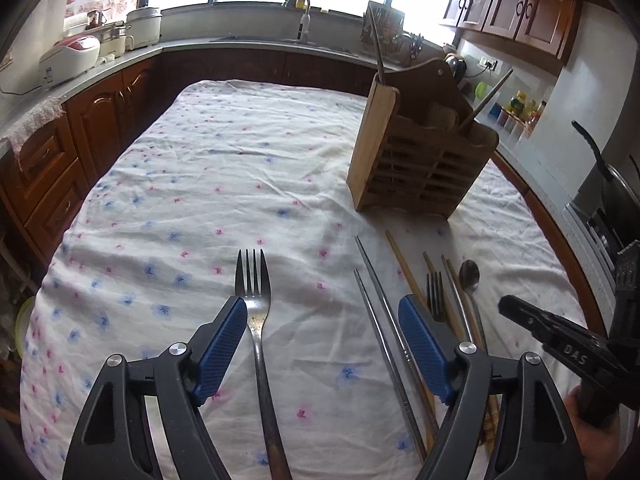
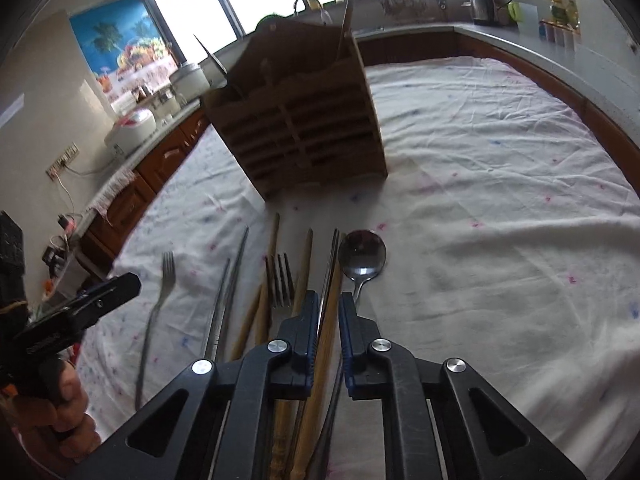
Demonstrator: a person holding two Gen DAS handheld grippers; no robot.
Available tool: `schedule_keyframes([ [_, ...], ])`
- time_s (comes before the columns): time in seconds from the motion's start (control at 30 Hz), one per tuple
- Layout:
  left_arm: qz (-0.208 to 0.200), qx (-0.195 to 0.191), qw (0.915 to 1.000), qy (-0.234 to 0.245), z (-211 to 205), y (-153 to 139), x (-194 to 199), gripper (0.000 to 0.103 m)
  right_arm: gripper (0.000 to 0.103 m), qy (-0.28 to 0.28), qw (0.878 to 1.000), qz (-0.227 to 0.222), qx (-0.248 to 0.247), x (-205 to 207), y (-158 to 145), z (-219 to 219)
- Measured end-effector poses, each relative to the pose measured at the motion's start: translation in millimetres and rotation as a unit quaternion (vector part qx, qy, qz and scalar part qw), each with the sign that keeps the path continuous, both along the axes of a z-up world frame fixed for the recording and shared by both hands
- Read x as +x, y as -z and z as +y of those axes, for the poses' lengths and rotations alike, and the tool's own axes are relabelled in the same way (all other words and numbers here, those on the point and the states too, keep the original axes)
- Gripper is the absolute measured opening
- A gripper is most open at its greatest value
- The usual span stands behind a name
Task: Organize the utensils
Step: 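Grasp another metal chopstick with the left tool while the right tool grasps a wooden chopstick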
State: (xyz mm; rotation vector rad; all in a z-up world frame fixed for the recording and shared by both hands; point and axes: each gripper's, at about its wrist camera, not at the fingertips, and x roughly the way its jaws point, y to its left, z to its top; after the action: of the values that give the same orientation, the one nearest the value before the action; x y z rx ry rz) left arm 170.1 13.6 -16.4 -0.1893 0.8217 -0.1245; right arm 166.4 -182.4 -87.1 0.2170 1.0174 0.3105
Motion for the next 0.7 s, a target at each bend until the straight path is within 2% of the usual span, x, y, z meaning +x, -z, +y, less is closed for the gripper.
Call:
schedule_keyframes([
  [0.2, 0.021, 0.006, 0.9997, 0.007, -5, 13, 14, 0.077, 0.010, -0.011, 0.998, 0.021, -0.066, 8, 19, 9],
  [0.3, 0.027, 0.008, 0.9996, 0.011, -8, 17, 20, 0.077, 0.006, -0.011, 0.996, 0.015, -0.086, 7, 18, 6],
  [0.33, 0.028, 0.009, 0.9995, 0.013, -9, 18, 22, 0.077, 0.006, -0.006, 0.995, 0.011, -0.101, 6, 18, 2],
  [0.47, 0.038, 0.010, 0.9990, 0.022, -12, 23, 29, 0.077, 0.009, 0.029, 0.994, 0.017, -0.103, 9, 19, -30],
  [0.57, 0.044, 0.015, 0.9985, 0.029, -16, 28, 35, 0.077, 0.014, 0.043, 0.998, 0.014, -0.031, 9, 12, -52],
  [0.7, 0.052, 0.023, 0.9979, 0.031, -24, 33, 43, 0.076, 0.013, 0.022, 0.999, -0.006, 0.028, 8, -5, -43],
])
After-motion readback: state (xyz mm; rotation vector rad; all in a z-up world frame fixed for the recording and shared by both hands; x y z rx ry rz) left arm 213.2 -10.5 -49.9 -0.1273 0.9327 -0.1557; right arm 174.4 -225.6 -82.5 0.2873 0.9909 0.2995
